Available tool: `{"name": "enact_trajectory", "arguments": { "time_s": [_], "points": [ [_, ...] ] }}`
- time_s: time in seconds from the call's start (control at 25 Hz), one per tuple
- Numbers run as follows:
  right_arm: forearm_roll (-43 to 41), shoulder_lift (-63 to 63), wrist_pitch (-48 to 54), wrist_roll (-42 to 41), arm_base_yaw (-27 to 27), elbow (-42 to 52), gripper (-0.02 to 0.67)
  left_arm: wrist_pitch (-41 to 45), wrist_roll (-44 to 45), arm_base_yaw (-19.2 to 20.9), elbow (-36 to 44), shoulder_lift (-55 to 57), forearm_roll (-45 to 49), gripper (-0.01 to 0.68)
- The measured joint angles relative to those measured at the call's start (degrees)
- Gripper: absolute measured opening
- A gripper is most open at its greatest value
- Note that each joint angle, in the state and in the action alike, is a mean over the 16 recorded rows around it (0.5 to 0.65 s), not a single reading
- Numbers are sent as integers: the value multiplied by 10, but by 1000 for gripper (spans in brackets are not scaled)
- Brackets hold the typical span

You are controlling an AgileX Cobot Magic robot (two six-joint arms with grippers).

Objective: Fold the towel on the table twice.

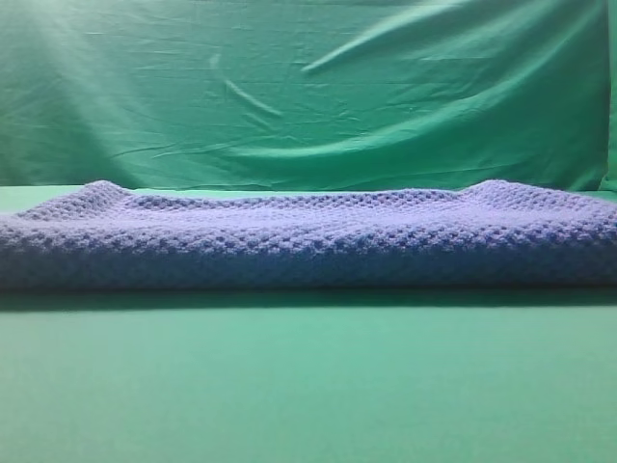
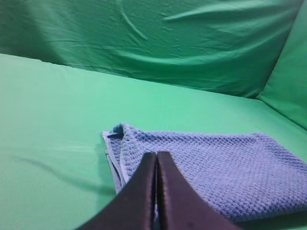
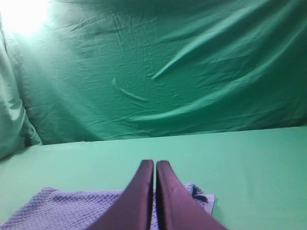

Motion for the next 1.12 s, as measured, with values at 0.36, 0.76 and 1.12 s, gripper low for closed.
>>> {"name": "enact_trajectory", "arguments": {
  "time_s": [0.36,0.76,1.12],
  "points": [
    [3,0,15,0,0,14,0,45,-1,0,7,1,16,0],
    [-10,0,34,0,0,41,0,118,9,0,7,1,91,0],
    [-28,0,84,-1,0,47,0,138,30,0,7,1,133,0]
  ]
}}
